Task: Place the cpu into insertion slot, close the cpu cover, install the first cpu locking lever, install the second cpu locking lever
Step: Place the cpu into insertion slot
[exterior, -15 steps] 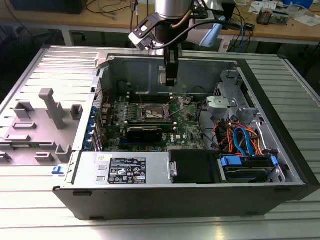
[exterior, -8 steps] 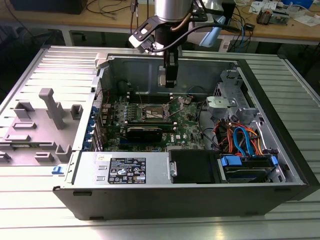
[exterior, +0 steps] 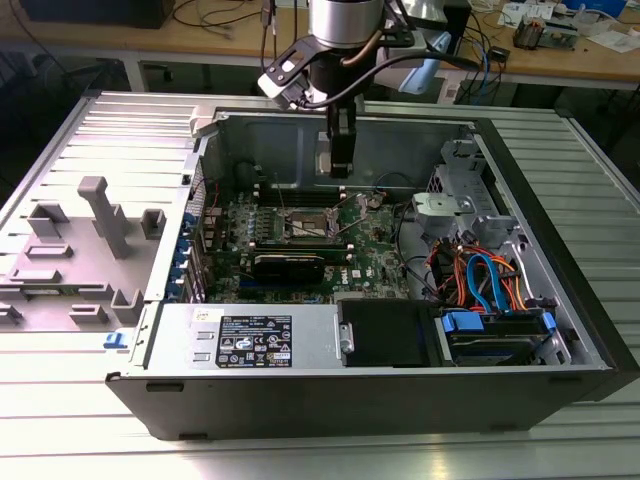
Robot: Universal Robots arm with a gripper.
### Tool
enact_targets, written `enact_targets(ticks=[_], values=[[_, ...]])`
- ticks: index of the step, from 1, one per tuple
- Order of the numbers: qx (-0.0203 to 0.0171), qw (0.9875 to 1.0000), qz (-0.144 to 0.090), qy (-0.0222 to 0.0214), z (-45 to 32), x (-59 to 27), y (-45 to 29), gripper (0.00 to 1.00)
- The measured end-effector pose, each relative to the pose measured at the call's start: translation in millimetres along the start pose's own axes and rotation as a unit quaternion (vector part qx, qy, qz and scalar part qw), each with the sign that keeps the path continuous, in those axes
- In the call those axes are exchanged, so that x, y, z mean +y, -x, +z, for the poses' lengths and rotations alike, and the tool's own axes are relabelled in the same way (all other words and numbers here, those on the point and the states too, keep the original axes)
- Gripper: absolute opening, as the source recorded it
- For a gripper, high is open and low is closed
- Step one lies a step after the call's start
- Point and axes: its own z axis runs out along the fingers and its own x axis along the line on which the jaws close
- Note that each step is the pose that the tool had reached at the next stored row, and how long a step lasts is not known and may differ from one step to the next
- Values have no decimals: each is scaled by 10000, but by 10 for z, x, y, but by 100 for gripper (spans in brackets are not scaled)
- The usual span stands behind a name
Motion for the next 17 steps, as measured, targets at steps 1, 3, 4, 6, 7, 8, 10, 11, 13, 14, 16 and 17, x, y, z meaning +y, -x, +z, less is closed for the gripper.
enact_targets(ticks=[1, 3, 4, 6, 7, 8, 10, 11, 13, 14, 16, 17], values=[[0, 10000, 0, 0, 3, 0, 0, 54], [0, 10000, 0, -3, 14, -1, 0, 54], [0, 10000, 0, -4, 16, -1, 0, 54], [0, 10000, 0, -6, 26, -2, 1, 54], [0, 10000, 0, -8, 31, -2, 1, 54], [0, 10000, 0, -9, 36, -2, 1, 54], [-1, 10000, 0, -10, 42, -3, 1, 54], [-1, 10000, 0, -11, 45, -3, 1, 54], [-1, 10000, 0, -15, 58, -4, 1, 54], [0, 10000, 0, -15, 62, -4, 1, 54], [1, 10000, 0, -21, 74, -5, 1, 54], [0, 10000, 0, -23, 79, -6, 2, 54]])
